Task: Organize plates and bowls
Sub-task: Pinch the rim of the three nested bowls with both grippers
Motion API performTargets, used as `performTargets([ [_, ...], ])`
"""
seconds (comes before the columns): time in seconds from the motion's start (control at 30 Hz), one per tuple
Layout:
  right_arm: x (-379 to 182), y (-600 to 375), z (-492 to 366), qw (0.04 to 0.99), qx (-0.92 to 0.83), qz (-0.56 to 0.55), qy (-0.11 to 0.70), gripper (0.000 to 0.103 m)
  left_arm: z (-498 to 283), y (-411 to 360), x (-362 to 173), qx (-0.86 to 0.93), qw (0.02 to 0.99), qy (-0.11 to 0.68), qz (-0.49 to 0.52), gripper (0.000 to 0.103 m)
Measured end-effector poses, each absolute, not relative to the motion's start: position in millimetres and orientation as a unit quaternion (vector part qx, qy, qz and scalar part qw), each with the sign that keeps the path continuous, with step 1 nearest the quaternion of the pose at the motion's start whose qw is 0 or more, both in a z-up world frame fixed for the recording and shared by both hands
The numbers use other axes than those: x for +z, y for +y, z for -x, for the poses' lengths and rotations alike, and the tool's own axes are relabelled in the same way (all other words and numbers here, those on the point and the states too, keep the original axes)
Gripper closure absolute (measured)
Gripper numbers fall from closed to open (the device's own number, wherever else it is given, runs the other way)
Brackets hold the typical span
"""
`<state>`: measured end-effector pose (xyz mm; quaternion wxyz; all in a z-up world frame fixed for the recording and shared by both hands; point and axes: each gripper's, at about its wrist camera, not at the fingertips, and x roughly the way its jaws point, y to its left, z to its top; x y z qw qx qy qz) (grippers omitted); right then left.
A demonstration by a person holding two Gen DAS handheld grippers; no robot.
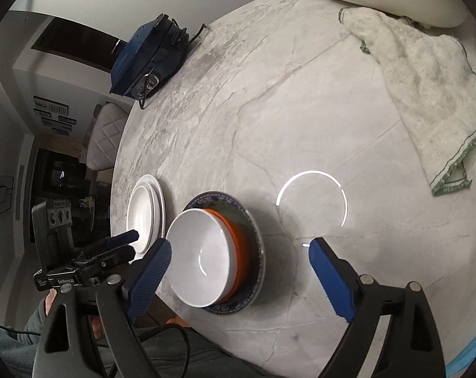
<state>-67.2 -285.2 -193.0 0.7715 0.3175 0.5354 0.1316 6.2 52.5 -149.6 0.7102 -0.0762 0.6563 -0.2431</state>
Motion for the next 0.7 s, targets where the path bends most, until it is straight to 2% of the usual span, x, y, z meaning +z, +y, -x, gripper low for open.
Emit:
performTargets([
  [0.07,-200,-293,62,0.768,0.132,-0.309,0.546,0.018,1,67,-161,-0.221,0.707,0.665,0.097,0.009],
  [0.13,-209,-297,58,0.758,0.137,-0.304,0.561,0.03,8,77,-172,-0.198,0.701,0.676,0.113,0.012],
  [0.2,-219,-296,53,0.748,0.143,-0.298,0.575,0.038,14,80,-177,-0.189,0.703,0.674,0.126,0.018],
  [0.23,-223,-295,51,0.744,0.147,-0.295,0.582,0.04,17,81,-178,-0.19,0.703,0.673,0.127,0.028],
  [0.27,-226,-293,49,0.741,0.153,-0.29,0.585,0.041,20,80,-179,-0.189,0.705,0.672,0.126,0.03],
  [0.6,-242,-282,43,0.729,0.185,-0.265,0.604,0.053,23,62,-197,-0.198,0.709,0.668,0.11,0.031],
  [0.7,-246,-282,44,0.723,0.189,-0.265,0.609,0.058,17,58,-203,-0.212,0.708,0.665,0.107,0.036],
])
